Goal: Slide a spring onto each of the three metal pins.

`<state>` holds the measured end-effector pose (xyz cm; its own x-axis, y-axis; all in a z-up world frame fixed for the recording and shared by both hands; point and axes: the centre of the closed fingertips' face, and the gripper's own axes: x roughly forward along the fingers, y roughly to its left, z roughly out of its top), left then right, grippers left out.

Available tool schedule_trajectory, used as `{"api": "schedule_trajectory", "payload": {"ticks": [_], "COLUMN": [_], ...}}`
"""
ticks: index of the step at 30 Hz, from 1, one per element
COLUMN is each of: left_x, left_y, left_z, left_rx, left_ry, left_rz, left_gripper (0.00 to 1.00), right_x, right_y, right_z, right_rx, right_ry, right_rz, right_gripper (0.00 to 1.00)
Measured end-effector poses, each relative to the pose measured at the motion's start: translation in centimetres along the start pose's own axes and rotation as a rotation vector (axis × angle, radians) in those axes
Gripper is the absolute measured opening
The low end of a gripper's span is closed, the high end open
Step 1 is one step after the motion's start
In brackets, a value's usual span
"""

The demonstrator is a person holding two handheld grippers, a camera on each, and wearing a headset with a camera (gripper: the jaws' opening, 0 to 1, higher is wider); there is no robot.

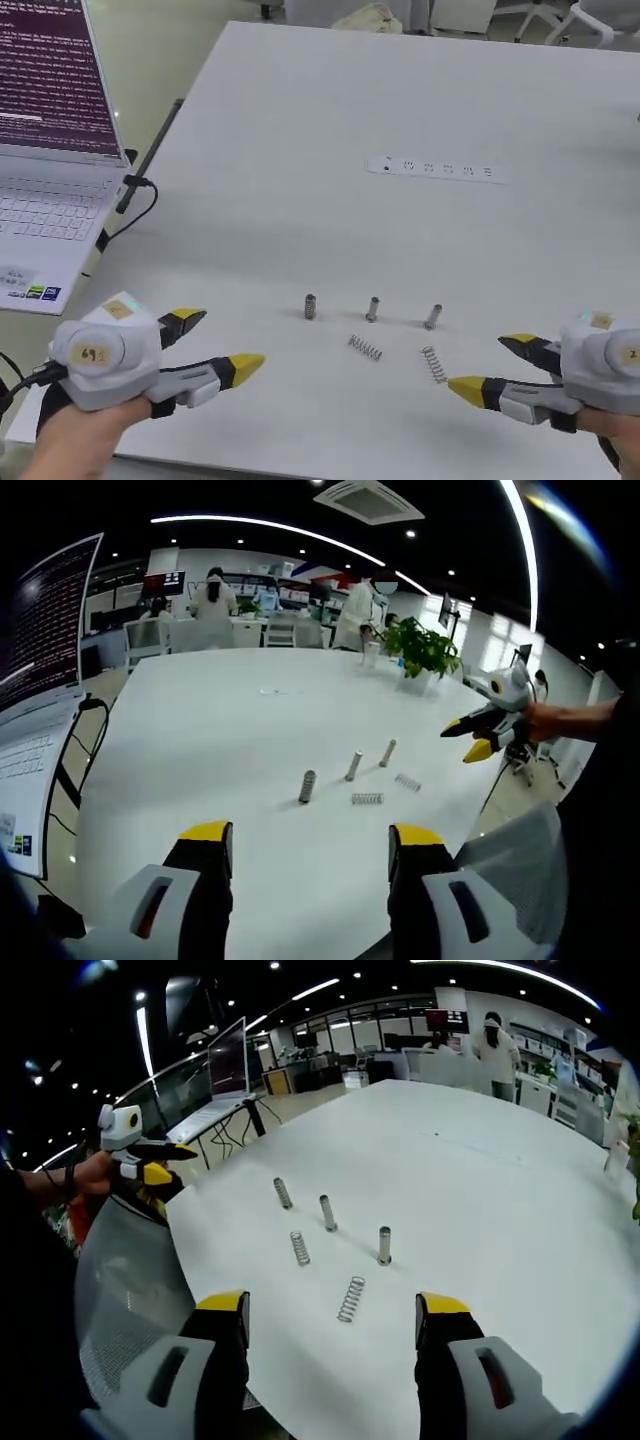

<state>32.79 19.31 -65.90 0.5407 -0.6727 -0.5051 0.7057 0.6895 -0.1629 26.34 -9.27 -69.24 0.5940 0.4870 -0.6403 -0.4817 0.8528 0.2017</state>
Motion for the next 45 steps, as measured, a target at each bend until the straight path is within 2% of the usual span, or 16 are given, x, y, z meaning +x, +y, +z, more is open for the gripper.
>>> {"api": "schedule_trajectory", "payload": {"ticks": [8,12,16,17,21,27,34,42,45], "left_x": [0.5,1.1,1.9,2.2,3.2,4.8,6.1,7.6,8.3], "left_y": [-0.5,-1.1,-2.0,-2.6,-3.7,-5.4,-6.6,-7.7,-8.0], "left_z": [0.0,0.2,0.3,0.4,0.4,0.5,0.7,0.1,0.0], "left_rx": [0.016,0.031,0.045,0.05,0.066,0.118,0.163,0.234,0.259], "left_ry": [0.016,0.009,0.018,0.022,0.04,0.07,0.092,0.148,0.156], "left_rz": [-0.019,-0.04,-0.072,-0.093,-0.132,-0.197,-0.255,-0.313,-0.329], "left_gripper": [0.61,0.61,0.62,0.63,0.64,0.63,0.63,0.63,0.62], "right_x": [-0.9,-1.2,-1.5,-1.7,-2.1,-2.6,-3.0,-2.9,-2.7], "right_y": [0.4,0.4,0.4,0.5,0.6,0.9,1.3,1.8,2.2], "right_z": [-1.0,-1.2,-1.2,-1.3,-1.7,-2.0,-2.2,-2.3,-2.4], "right_rx": [0.035,0.045,0.058,0.057,0.064,0.079,0.09,0.099,0.099], "right_ry": [-0.003,-0.009,-0.017,-0.017,-0.017,-0.028,-0.034,-0.039,-0.038], "right_rz": [0.001,-0.007,-0.005,-0.007,-0.01,-0.016,-0.019,-0.016,-0.007], "right_gripper": [0.69,0.67,0.69,0.7,0.7,0.69,0.69,0.68,0.67]}}
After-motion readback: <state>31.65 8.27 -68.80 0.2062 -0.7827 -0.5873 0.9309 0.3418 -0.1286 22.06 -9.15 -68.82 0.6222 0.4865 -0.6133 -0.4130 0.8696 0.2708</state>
